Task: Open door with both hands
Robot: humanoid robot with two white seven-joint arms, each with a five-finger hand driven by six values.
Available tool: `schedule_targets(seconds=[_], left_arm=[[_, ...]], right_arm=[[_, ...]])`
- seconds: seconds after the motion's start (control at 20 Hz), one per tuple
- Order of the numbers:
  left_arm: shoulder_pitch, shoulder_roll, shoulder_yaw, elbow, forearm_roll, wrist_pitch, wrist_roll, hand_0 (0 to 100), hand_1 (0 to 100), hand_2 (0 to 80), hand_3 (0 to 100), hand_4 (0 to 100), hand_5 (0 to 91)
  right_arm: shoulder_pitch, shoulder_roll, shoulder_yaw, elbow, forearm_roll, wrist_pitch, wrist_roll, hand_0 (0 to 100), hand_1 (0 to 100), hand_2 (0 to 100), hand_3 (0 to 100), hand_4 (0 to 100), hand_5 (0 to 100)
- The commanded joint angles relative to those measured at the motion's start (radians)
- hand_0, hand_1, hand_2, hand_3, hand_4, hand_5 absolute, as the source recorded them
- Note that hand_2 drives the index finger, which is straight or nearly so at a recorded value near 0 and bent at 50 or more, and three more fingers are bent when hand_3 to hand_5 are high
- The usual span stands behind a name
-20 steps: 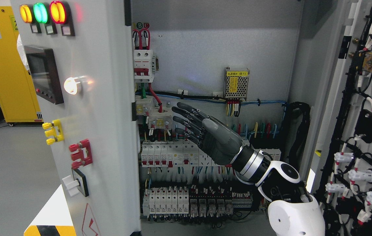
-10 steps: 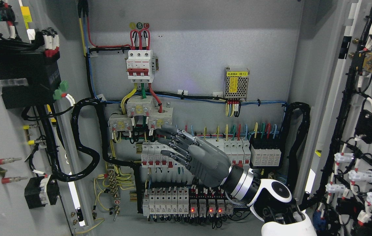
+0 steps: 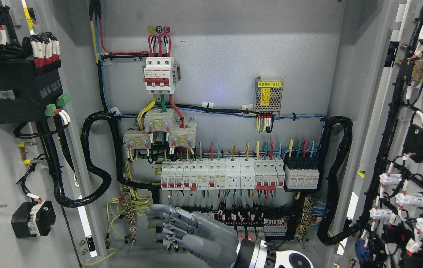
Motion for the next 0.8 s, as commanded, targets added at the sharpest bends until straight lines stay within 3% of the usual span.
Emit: schedule_targets(seconds=[0.0, 0.35, 0.55, 0.75], left_arm=[[0.000, -0.001, 0.000, 0.000, 0.000, 0.000, 0.000, 12, 56, 0.0, 0, 0, 0.0], [0.000, -0.001, 0.000, -0.001, 0.000, 0.000, 0.000, 12, 56, 0.0, 0, 0, 0.0], [0.000, -0.001, 0.000, -0.001, 0.000, 0.000, 0.000, 12, 56, 0.0, 0, 0, 0.0], [0.000, -0.001, 0.000, -0.001, 0.000, 0.000, 0.000, 12, 56, 0.0, 0, 0, 0.0]], right_arm=[[0.097, -0.026, 0.278, -0.113, 0.007, -0.005, -0.046, 0, 50, 4, 0, 0, 0], [0.099, 0.012, 0.412, -0.113, 0.079, -0.007, -0.054, 0, 50, 4, 0, 0, 0], [0.091, 0.066, 0.420, -0.099, 0.079, 0.003, -0.056, 0, 50, 4, 0, 0, 0], [0.085, 0.108, 0.424, -0.061, 0.079, 0.004, -0.092, 0, 50, 4, 0, 0, 0]])
